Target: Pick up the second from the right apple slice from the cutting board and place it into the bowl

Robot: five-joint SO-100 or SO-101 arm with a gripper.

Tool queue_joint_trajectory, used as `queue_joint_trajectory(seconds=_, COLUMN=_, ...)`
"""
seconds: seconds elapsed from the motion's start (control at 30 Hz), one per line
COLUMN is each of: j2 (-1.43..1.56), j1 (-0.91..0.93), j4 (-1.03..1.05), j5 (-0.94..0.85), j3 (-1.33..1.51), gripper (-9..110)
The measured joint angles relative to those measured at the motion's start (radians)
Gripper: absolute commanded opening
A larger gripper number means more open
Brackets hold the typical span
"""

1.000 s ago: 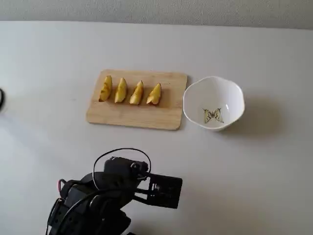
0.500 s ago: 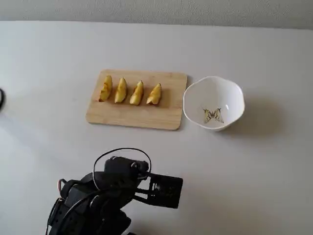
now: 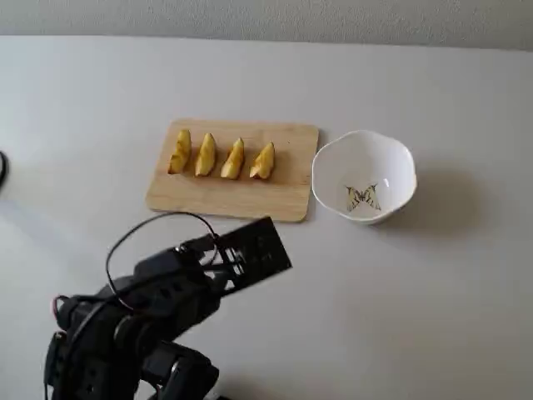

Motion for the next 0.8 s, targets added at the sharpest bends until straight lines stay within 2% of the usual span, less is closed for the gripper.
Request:
queue_joint_trajectory(seconds=0.17, j2=-0.351, j1=-0.123, j4=0.114, j5=-0.089, j3=-0.301, gripper=36)
queue_joint_trajectory(seconds=0.3, j2=-0.733, j1=-0.215, j4=0.201, j5=-0.161, j3=-0.693, gripper=38)
queue_joint_trajectory(seconds=0.5, j2=-1.137, j1=-0.225, j4=0.236, j5=-0.278, j3=-1.089, gripper=37)
queue_joint_trajectory(seconds=0.8, j2=-1.647, j1=-0.155, j4=0.256, j5=-0.357, j3=-1.563, gripper=34)
